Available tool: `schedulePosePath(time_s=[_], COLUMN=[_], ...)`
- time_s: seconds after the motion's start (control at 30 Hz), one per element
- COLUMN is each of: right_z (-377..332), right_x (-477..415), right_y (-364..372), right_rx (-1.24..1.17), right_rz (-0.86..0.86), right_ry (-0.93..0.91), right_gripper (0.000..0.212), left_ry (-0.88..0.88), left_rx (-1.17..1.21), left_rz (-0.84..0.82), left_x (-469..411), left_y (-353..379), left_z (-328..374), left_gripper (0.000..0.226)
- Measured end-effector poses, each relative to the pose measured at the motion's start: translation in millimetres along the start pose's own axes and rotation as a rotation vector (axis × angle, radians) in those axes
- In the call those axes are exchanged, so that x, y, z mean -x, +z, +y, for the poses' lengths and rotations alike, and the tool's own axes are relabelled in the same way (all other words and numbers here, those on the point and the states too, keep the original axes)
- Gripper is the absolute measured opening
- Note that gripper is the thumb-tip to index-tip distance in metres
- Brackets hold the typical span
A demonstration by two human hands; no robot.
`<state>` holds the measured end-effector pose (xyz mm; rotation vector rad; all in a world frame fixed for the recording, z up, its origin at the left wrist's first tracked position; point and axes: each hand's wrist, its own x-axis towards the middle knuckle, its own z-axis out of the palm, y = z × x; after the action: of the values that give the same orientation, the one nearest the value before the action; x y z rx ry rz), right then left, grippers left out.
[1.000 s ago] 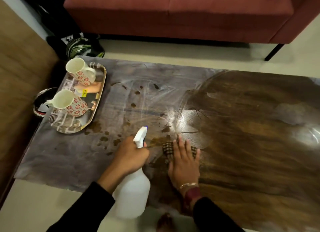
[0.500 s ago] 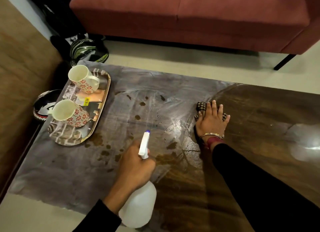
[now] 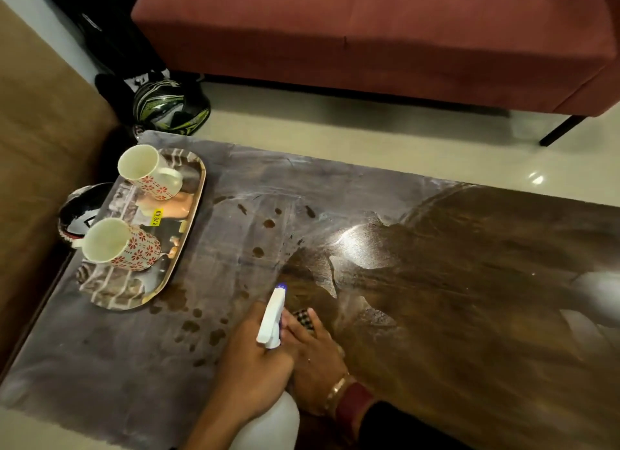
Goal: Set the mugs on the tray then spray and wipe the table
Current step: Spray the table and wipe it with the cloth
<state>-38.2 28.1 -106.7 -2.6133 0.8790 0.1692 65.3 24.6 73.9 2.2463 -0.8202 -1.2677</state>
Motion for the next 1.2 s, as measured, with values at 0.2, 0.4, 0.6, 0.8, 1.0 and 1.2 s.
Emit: schedulePosePath(time_s=[0.2,0.4,0.6,0.8,1.0,1.2], right_z=[179,273,180,217,356,371], right_x=[37,-43,-153,-126,-1,28], right_y=[-53,-103,-103,-111,-119,-121], right_rx=[-0.031,-0.19,-0.095,-0.08,-0.185,-0.19], right_rz=[0.206,0.352,0.179,0.205,0.373,0.402], right_ry=[0.585,1.227,0.727,0.67,1.204,1.356], right_gripper=[0.066,0.067,0.067,0.063,0.062,0.064], left_ry=[-0.023,0.076,0.147,0.164,0.225,0.213], left_rx=[0.013,-0.008,-0.063,-0.081,-0.102,-0.094], left_rz=[-0.152,-0.129,-0.143,-0.109,-0.122,-0.198], left_x=[-19,-37,-52,-65,-74,-78], left_y=[4,15,15,30,46,48], left_z=[10,22,50,81,97,87], left_gripper=[0.031,0.028,0.025,0.022,0.017,0.027])
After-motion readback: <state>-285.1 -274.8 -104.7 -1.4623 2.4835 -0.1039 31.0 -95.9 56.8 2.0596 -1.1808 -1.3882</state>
